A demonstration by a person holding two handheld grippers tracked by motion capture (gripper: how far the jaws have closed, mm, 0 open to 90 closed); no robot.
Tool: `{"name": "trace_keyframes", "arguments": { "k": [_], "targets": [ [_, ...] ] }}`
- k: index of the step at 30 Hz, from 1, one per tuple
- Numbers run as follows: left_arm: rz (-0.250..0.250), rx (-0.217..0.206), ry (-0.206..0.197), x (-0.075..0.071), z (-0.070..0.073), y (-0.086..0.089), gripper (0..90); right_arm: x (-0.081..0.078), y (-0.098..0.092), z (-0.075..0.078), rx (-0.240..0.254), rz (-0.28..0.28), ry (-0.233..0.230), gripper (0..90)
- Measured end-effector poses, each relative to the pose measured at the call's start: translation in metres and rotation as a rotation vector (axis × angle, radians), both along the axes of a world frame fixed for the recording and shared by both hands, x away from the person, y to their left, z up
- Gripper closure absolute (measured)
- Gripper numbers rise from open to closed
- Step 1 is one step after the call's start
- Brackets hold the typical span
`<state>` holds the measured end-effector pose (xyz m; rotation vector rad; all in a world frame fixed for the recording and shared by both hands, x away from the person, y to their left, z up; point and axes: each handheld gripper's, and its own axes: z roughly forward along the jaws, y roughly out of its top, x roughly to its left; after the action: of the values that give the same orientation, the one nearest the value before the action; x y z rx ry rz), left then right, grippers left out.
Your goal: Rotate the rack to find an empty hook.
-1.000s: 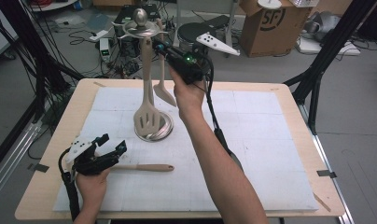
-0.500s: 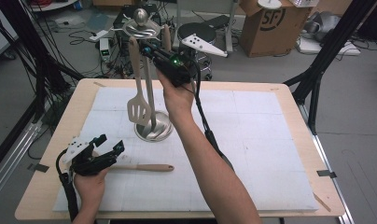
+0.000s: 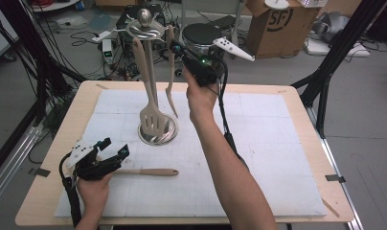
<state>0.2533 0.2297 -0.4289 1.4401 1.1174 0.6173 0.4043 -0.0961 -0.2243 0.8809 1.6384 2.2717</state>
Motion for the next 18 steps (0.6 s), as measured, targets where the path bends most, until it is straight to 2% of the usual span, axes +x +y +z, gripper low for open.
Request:
{"name": "trace_keyframes", "arguments": {
  "k": [5,10,18],
  "targets": [
    [0.001,-0.001,0.002,0.001,0.0,0.001,23.4,0.001,0.002,0.01,0.017,0.02,-0.009,90.0],
    [-0.001,-0.001,0.0,0.0,0.0,0.001,23.4,-0.011,0.017,0.012,-0.025,0.036,-0.048,90.0],
    [-0.001,-0.004,0.002,0.0,0.0,0.0,23.4,-0.025,0.04,0.01,-0.044,0.075,-0.072,90.0]
  ]
}}
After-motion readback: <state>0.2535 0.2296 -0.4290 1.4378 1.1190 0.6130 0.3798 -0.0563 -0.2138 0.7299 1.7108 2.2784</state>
